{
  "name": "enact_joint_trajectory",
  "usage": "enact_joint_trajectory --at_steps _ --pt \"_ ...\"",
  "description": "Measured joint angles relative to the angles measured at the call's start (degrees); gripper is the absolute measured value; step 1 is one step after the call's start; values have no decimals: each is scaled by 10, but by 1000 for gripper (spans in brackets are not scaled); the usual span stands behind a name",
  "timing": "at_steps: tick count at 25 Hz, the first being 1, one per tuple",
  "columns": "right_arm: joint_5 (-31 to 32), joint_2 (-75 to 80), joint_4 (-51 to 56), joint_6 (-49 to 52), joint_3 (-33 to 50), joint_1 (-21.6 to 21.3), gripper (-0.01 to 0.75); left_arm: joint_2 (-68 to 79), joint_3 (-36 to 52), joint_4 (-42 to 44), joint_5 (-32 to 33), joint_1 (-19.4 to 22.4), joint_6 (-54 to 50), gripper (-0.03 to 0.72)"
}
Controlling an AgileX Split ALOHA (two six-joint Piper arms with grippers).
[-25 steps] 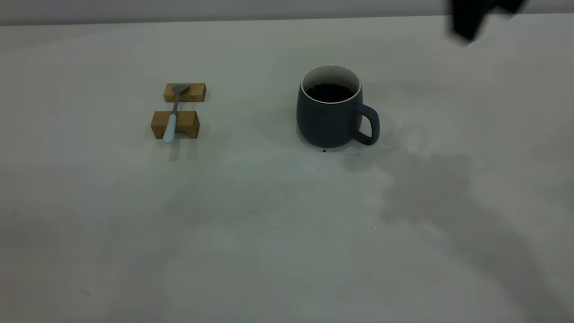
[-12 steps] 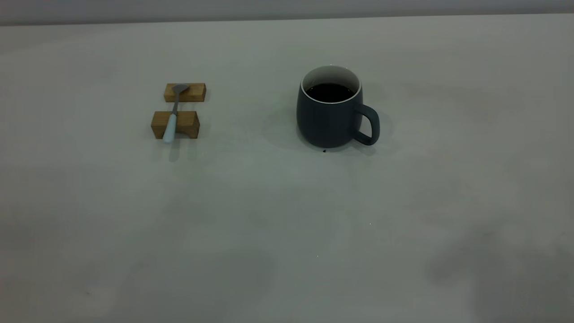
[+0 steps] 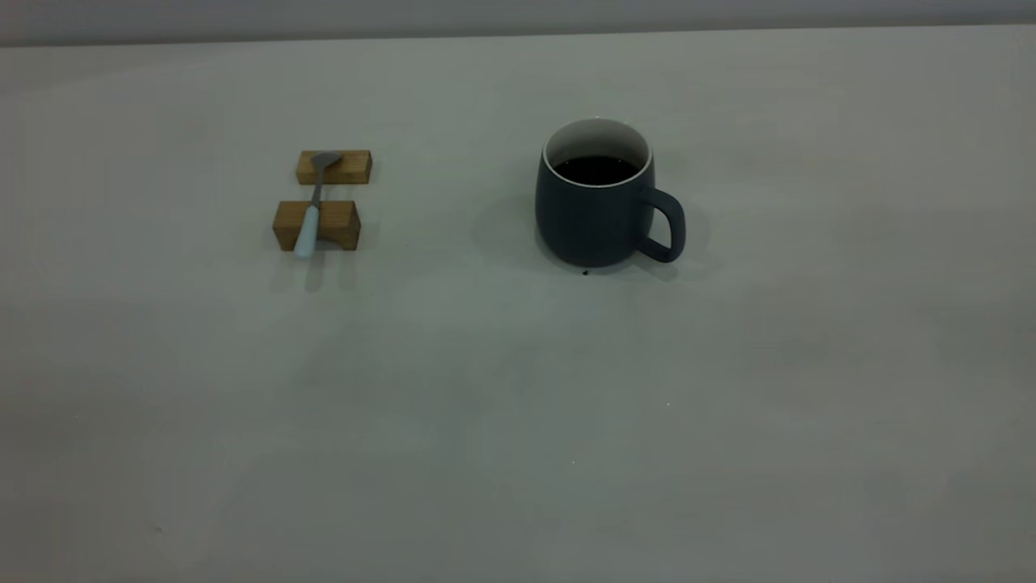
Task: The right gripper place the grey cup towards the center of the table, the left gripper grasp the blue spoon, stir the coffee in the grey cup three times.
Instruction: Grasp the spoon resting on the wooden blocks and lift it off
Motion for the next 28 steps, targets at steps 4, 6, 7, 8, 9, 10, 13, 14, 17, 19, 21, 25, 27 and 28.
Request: enact_joint_trajectory --at_steps 4,6,7,8,9,10,13,14,17,19,21,25,27,28 --pt "-31 -70 5 2 39 -49 595 0 0 0 0 0 0 419" --pt "-43 -94 5 2 59 -64 593 0 0 0 0 0 0 419" --pt "-47 -108 5 2 70 -71 593 0 0 0 0 0 0 419" --pt "-50 -120 5 2 78 -76 593 0 0 0 0 0 0 419" --pt "-50 -127 5 3 83 -83 593 0 0 0 0 0 0 419" --pt "-52 -130 5 3 85 -88 593 0 0 0 0 0 0 419" --pt "-54 -131 -1 11 86 -92 593 0 0 0 0 0 0 419" --pt "-54 -131 -4 15 86 -92 593 0 0 0 0 0 0 419" --pt "-54 -131 -6 19 86 -92 593 0 0 0 0 0 0 419" --pt "-55 -131 -6 20 86 -92 593 0 0 0 0 0 0 419" --pt "-55 -131 -6 20 86 -92 593 0 0 0 0 0 0 419" --pt "-56 -132 -6 20 86 -92 593 0 0 0 0 0 1 419" --pt "-56 -132 -6 20 86 -92 593 0 0 0 0 0 1 419" --pt "-56 -132 -6 20 86 -92 593 0 0 0 0 0 1 419"
